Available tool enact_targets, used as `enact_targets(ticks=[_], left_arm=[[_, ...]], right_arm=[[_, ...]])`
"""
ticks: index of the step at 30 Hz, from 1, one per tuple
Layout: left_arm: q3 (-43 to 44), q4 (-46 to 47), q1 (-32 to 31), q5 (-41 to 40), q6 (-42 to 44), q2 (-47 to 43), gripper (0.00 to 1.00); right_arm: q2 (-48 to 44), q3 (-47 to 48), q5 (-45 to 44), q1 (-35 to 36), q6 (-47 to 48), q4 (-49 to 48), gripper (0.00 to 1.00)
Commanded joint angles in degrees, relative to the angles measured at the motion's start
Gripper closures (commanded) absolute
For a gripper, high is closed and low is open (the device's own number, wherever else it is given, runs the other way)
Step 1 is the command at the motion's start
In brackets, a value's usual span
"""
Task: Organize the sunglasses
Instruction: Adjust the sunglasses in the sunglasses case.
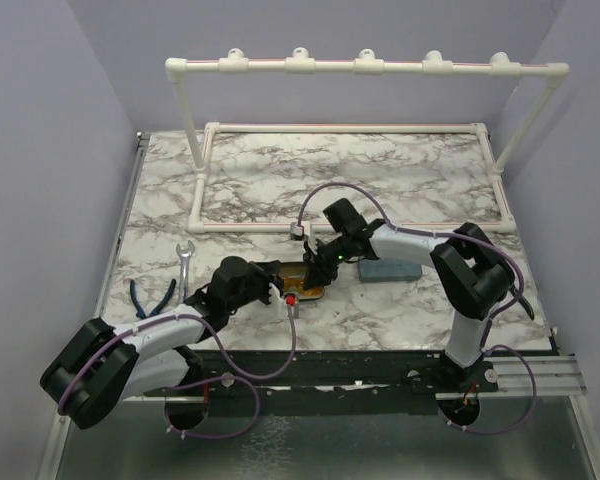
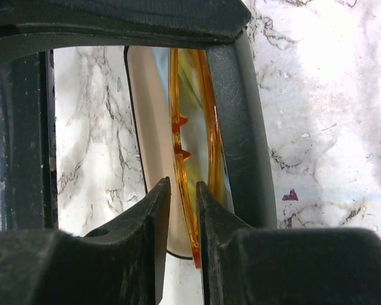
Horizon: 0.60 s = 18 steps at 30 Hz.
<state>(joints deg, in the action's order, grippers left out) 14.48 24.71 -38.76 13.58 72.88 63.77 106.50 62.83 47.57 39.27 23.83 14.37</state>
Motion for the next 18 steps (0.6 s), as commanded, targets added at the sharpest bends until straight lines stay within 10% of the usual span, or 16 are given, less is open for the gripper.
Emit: enact_targets(ticks=[1, 12, 18], left_arm=[[-2.5, 0.6, -0.4, 1.6, 3.2, -2.3, 1.00], [-3.6, 1.3, -0.7, 1.8, 4.9, -2.3, 1.00], [-3.6, 3.2, -0.8, 0.9, 3.9, -0.8, 1.00]], right_arm=[[-4.0, -2.3, -4.6, 0.0, -3.3, -4.9, 0.70], [-8.4, -3.9, -5.8, 0.0, -5.3, -6.6, 0.59], [-13.4, -11.3, -6.6, 1.3, -6.9, -19.8, 0.73]])
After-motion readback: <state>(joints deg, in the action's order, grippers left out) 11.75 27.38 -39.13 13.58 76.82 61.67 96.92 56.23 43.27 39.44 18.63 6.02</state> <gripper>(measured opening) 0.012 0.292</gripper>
